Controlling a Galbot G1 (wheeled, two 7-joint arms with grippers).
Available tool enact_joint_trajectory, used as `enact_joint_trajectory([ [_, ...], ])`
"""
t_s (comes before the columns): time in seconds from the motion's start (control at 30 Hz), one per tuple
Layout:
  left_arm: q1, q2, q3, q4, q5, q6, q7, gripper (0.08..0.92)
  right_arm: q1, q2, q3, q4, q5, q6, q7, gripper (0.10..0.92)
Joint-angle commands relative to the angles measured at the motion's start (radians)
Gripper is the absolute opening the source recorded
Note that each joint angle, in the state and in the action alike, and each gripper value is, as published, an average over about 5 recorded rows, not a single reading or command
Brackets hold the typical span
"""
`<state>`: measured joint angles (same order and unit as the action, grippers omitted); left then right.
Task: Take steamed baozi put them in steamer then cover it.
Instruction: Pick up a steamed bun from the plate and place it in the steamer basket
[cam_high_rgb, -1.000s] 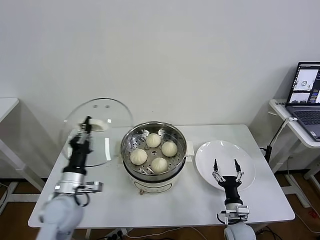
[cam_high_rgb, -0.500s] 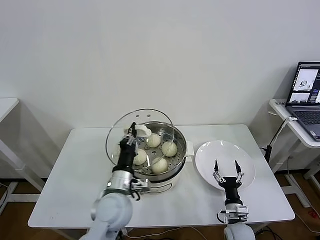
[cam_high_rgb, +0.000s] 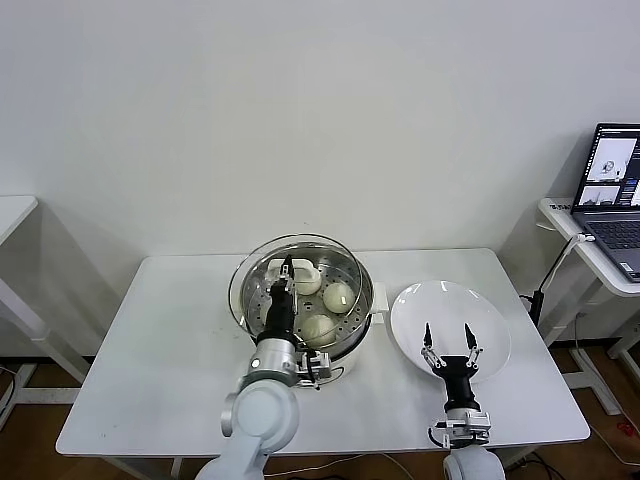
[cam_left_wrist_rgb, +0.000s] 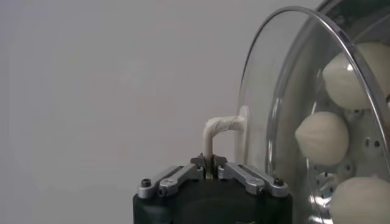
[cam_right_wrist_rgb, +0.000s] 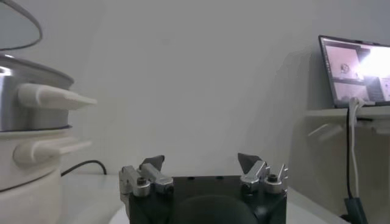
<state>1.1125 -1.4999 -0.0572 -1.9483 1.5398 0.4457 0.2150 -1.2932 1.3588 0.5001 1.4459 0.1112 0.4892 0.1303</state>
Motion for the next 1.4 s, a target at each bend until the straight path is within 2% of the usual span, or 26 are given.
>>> enact_joint_trajectory([
  [0.03,-0.015,-0.043,0.040,0.035,0.072,0.025,0.037,0.188,0.003,0.000,0.002,-0.012,-0.005,0.001,-0.001,0.823],
  [0.6,-0.043,-0.083,0.033,0.138,0.090,0.018,0.026,0.188,0.010,-0.001,-0.001,-0.013,-0.005,-0.006,-0.001,0.823],
  [1.4,-0.031,-0.092,0.002,0.159,0.152,-0.006,0.020,0.188,0.019,0.001,-0.009,-0.014,-0.006,-0.008,-0.002,0.823],
])
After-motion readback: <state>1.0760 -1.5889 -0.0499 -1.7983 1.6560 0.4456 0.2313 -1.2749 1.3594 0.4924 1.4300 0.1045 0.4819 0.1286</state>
